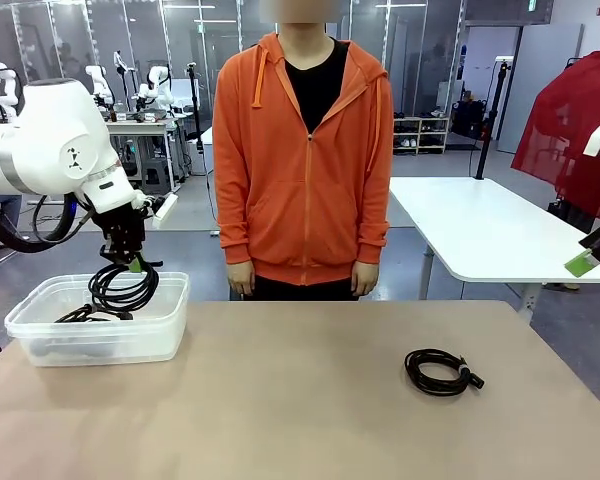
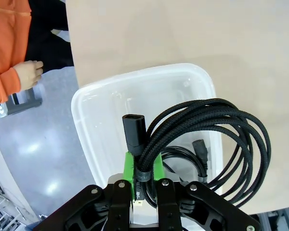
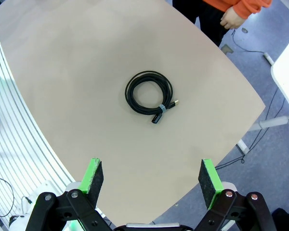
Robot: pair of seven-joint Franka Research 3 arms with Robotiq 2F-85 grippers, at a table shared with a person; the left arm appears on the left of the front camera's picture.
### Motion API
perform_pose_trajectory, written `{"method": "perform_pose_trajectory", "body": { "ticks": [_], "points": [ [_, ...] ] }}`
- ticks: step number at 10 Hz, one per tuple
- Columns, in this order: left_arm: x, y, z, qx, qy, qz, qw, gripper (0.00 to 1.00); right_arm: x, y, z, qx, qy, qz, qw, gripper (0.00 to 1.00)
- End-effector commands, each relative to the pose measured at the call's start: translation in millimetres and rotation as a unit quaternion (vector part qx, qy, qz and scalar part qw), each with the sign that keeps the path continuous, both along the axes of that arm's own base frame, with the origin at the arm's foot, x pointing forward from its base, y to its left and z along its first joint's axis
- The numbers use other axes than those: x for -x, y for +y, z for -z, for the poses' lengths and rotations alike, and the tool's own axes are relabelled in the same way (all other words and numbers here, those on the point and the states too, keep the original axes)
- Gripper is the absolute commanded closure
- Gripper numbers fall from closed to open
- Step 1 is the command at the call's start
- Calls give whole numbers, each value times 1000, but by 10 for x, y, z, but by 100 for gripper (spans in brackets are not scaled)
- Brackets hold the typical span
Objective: Organize and store the cables.
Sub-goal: Place the USB Extension Cable into the Organizing box.
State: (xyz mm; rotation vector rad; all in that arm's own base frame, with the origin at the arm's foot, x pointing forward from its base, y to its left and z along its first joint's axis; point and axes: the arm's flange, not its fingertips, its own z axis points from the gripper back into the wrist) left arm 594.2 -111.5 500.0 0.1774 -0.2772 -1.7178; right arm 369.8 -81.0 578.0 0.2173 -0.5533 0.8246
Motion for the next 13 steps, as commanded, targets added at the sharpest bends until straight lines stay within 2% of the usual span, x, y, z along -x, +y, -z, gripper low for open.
{"method": "perform_pose_trajectory", "body": {
  "ticks": [1,2,3,7,13],
  "points": [
    [-275,36,27,-14,-20,-2,1000,83,12,6,25,-4,-4,1,1000,0],
    [-413,48,78,-18,-14,-11,1000,83,12,6,25,-4,-4,1,1000,0],
    [-559,72,139,-12,-28,-2,1000,83,12,6,25,-4,-4,1,1000,0],
    [-1011,129,526,0,-2,-17,1000,83,12,6,25,-4,-4,1,1000,0],
    [-1156,66,1022,15,60,-38,997,83,12,6,25,-4,-4,1,1000,0]
  ]
}}
